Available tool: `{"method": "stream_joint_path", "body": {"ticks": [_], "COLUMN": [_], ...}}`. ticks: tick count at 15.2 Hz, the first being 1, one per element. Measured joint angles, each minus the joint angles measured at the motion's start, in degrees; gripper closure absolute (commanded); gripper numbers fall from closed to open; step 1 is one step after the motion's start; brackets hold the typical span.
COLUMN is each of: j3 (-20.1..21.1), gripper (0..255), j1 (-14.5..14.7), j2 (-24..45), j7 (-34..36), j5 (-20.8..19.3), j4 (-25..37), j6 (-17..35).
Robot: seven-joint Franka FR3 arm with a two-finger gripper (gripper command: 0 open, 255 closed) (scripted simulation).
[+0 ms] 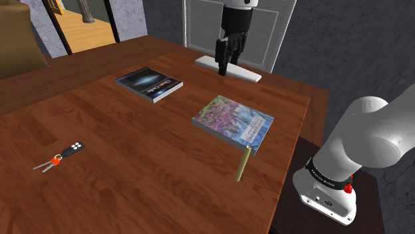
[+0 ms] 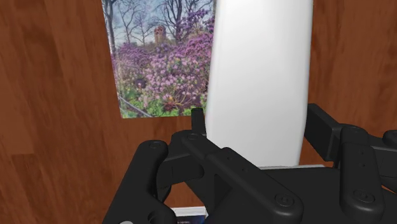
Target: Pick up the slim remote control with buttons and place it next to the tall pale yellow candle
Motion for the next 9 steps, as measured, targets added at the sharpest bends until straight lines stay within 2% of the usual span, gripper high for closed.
{"method": "stream_joint_path", "body": {"ticks": [9], "j3": [9.46], "gripper": [255], "j1": [4.74], "j2": [-1.63], "j7": [12.43], "j5": [4.47], "j4": [0.02], "j6": [-0.61]}}
